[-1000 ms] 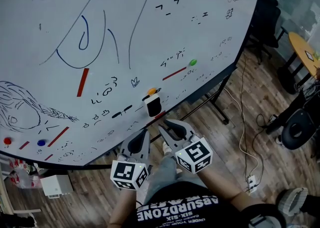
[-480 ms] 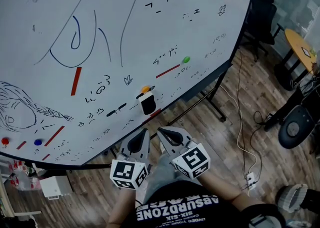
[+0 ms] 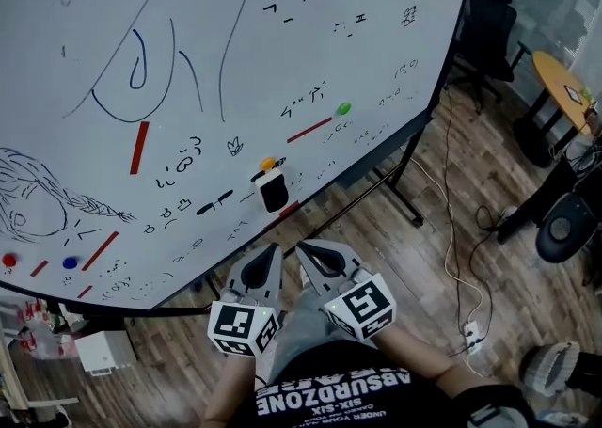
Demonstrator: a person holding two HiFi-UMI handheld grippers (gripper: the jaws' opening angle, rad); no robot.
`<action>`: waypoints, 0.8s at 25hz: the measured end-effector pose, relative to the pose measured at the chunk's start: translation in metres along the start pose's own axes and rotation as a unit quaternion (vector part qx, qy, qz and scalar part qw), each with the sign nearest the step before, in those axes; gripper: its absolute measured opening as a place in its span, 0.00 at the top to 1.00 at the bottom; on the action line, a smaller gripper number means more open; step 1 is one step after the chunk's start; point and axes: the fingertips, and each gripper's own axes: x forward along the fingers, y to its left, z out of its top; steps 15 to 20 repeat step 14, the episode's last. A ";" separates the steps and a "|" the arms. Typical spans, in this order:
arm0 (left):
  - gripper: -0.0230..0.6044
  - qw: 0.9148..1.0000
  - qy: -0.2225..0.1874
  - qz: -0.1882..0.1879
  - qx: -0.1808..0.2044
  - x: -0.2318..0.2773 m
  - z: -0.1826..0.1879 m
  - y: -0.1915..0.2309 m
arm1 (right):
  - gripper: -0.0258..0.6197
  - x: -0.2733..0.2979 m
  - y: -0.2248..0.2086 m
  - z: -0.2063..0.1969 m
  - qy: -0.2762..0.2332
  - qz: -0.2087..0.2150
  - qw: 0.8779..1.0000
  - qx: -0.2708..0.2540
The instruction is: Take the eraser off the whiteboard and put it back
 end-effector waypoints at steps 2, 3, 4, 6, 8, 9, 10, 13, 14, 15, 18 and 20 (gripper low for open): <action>0.95 1.000 0.001 -0.001 0.001 -0.001 -0.001 -0.003 | 0.96 -0.003 0.000 -0.001 -0.001 -0.003 1.000 0.000; 0.95 1.000 0.001 -0.002 0.002 -0.001 -0.001 -0.004 | 0.96 -0.004 0.000 -0.001 -0.001 -0.004 1.000 0.001; 0.95 1.000 0.002 -0.003 0.003 -0.002 -0.001 -0.006 | 0.96 -0.006 0.000 -0.002 -0.001 -0.005 1.000 0.002; 0.95 1.000 0.002 -0.004 0.005 -0.003 -0.001 -0.008 | 0.96 -0.008 0.000 -0.003 -0.001 -0.006 1.000 0.004; 0.95 1.000 0.003 -0.005 0.006 -0.005 -0.002 -0.011 | 0.96 -0.010 0.000 -0.005 0.000 -0.007 1.000 0.006; 0.95 1.000 0.003 -0.006 0.006 -0.006 -0.001 -0.013 | 0.96 -0.012 0.000 -0.005 0.000 -0.008 1.000 0.008; 0.95 1.000 0.004 -0.007 0.007 -0.007 -0.001 -0.014 | 0.96 -0.014 0.001 -0.005 0.000 -0.008 1.000 0.009; 0.95 1.000 0.004 -0.007 0.009 -0.010 -0.001 -0.018 | 0.96 -0.018 0.004 -0.004 -0.002 -0.009 1.000 0.011; 0.95 1.000 0.005 -0.008 0.009 -0.011 -0.001 -0.019 | 0.96 -0.020 0.004 -0.004 -0.002 -0.009 1.000 0.011; 0.95 1.000 0.005 -0.008 0.009 -0.011 -0.001 -0.019 | 0.96 -0.020 0.004 -0.004 -0.002 -0.009 1.000 0.011; 0.95 1.000 0.005 -0.008 0.009 -0.011 -0.001 -0.019 | 0.96 -0.020 0.004 -0.004 -0.002 -0.009 1.000 0.011; 0.95 1.000 0.005 -0.008 0.009 -0.011 -0.001 -0.019 | 0.96 -0.020 0.004 -0.004 -0.002 -0.009 1.000 0.011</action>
